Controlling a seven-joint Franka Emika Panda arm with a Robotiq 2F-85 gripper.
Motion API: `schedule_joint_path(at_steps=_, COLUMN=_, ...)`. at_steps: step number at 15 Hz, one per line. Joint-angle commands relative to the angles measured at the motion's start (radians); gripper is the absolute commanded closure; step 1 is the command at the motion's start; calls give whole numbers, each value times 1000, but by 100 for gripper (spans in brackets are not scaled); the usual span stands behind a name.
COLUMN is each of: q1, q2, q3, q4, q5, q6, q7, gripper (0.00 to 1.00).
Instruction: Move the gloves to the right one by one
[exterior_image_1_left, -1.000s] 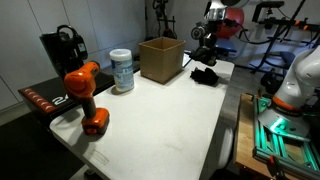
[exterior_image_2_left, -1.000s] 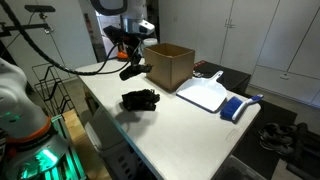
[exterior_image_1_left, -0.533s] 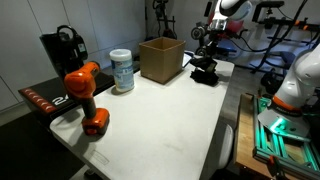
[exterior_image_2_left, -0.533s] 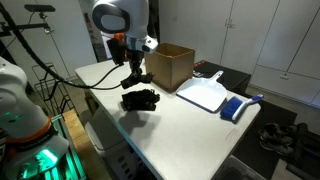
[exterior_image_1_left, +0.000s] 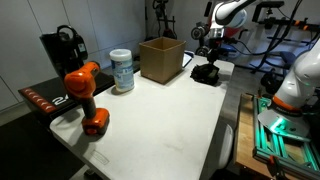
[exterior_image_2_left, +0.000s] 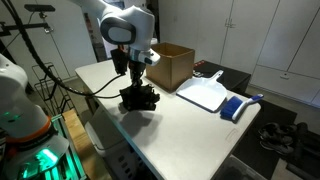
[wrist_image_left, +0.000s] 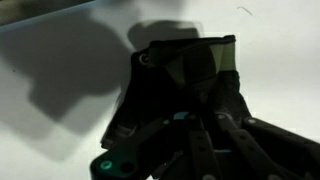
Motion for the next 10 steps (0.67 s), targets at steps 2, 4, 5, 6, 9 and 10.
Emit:
schedule_joint_path(at_steps=2, q1=-26, q2=74, q3=15, q4=14, q5=-108, q6=13, q7=121, gripper=98)
schedule_joint_path(at_steps=4, q1=-26, q2=97, q3=16, q4=16, q5=-127, q6=18, q7=152, gripper=80)
schedule_joint_path(at_steps=5, q1=-23, q2=97, q3=17, q4=19, q5=-122, q6=14, q7=160, gripper=67)
schedule_joint_path(at_steps=6, q1=-20, q2=82, q3=19, q4=17, q5=-121, q6=9, q7=162, gripper=62)
schedule_joint_path(at_steps=9, q1=-17, q2=21, q3=37, q4=12, q5=-178, q6=-17, q7=205, gripper=38)
schedule_joint_path(at_steps=10, q1=-17, q2=-10, q3=48, q4=9, q5=-217, q6=-28, q7=232, gripper=31)
